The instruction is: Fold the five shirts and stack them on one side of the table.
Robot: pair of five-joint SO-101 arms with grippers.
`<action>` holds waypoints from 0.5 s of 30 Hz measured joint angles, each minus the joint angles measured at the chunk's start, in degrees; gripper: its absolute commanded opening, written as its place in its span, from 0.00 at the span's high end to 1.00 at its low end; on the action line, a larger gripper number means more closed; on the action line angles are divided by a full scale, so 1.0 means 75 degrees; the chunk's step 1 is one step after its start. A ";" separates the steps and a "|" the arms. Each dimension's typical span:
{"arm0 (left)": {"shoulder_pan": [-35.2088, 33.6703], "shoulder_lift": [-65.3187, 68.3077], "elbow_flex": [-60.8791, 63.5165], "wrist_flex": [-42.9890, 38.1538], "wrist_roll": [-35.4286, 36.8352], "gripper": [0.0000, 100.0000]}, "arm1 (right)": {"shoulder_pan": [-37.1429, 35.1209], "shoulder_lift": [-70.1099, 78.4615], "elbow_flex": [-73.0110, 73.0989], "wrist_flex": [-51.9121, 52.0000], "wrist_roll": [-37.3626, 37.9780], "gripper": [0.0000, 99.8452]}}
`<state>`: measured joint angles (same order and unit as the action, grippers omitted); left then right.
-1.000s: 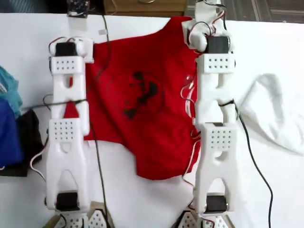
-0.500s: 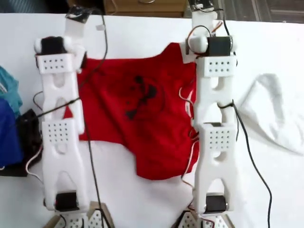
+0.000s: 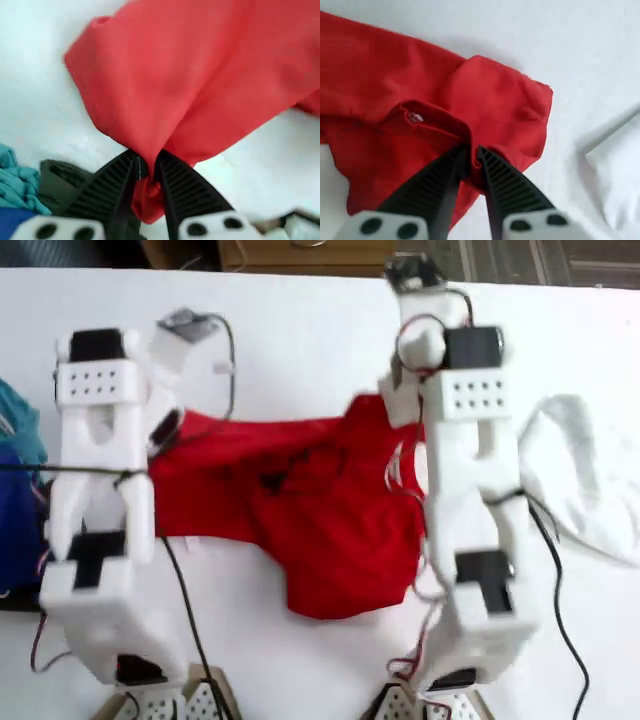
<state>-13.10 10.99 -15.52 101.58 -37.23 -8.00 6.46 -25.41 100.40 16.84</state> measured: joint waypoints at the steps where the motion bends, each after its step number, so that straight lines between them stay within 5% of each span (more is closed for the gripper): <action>1: -0.0012 -0.0316 0.0375 0.0000 -0.0176 0.98 | -0.0023 -0.0422 0.0516 0.0000 0.0164 0.98; 7: -0.0070 -0.1242 0.1711 0.0000 -0.1266 0.98 | -0.0375 -0.2579 0.3516 0.0000 0.1582 0.98; 15: 0.0059 -0.1254 0.2719 0.0000 -0.1524 0.98 | -0.0668 -0.3833 0.5978 -0.0270 0.2508 0.98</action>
<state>-12.66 1.58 4.88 101.58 -48.66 -13.01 -22.29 19.43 98.37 35.65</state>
